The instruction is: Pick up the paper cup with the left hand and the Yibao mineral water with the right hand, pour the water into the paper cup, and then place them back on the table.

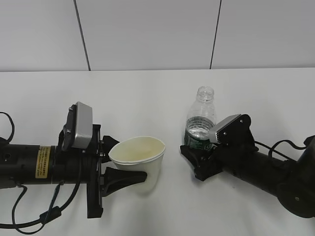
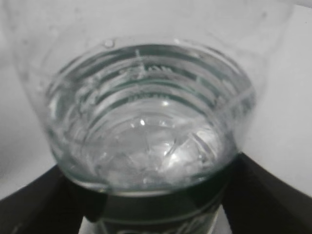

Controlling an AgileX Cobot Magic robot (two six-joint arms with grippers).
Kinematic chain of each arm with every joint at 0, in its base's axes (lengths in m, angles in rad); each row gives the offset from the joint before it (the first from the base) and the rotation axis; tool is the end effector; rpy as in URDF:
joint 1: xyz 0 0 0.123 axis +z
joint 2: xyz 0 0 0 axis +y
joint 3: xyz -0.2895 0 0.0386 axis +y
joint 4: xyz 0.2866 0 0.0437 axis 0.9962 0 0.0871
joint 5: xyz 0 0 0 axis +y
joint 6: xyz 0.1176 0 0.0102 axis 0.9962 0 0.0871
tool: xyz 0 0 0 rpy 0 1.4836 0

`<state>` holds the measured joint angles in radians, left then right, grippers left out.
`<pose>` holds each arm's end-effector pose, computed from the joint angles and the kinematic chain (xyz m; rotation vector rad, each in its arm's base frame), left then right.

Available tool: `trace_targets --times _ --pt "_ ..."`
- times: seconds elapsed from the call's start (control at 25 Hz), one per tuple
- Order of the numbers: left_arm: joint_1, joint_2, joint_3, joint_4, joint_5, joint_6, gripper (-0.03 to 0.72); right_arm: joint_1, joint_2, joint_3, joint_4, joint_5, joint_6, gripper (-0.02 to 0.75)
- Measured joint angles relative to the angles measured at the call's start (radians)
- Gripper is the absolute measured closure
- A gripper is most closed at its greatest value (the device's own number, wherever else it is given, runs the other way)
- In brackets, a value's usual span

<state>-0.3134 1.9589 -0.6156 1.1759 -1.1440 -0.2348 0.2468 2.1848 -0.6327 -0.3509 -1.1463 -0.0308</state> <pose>0.2614 -0.1890 0.0733 1.3009 1.4681 -0.8936 0.3332 0.1221 0.0139 -0.6127 1.8099 0.3493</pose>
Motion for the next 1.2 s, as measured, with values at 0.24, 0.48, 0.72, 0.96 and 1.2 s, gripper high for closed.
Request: trace_targets --times 0.24,0.48,0.72,0.96,1.2 --pt "0.000 0.000 0.000 0.000 0.000 0.000 0.330 0.000 0.000 0.000 0.000 -0.002 0.000 0.262" --pt "0.000 0.000 0.000 -0.001 0.000 0.000 0.330 0.000 0.000 0.000 0.000 -0.002 0.000 0.311" --pt "0.000 0.000 0.000 -0.001 0.000 -0.008 0.331 0.000 -0.018 0.031 0.004 -0.002 -0.014 0.314" --pt "-0.004 0.000 0.000 0.002 0.000 -0.018 0.332 0.000 -0.075 0.106 0.006 0.017 -0.065 0.314" --pt "-0.072 0.000 0.000 0.009 0.000 -0.019 0.332 0.000 -0.104 0.123 0.006 0.020 -0.109 0.314"
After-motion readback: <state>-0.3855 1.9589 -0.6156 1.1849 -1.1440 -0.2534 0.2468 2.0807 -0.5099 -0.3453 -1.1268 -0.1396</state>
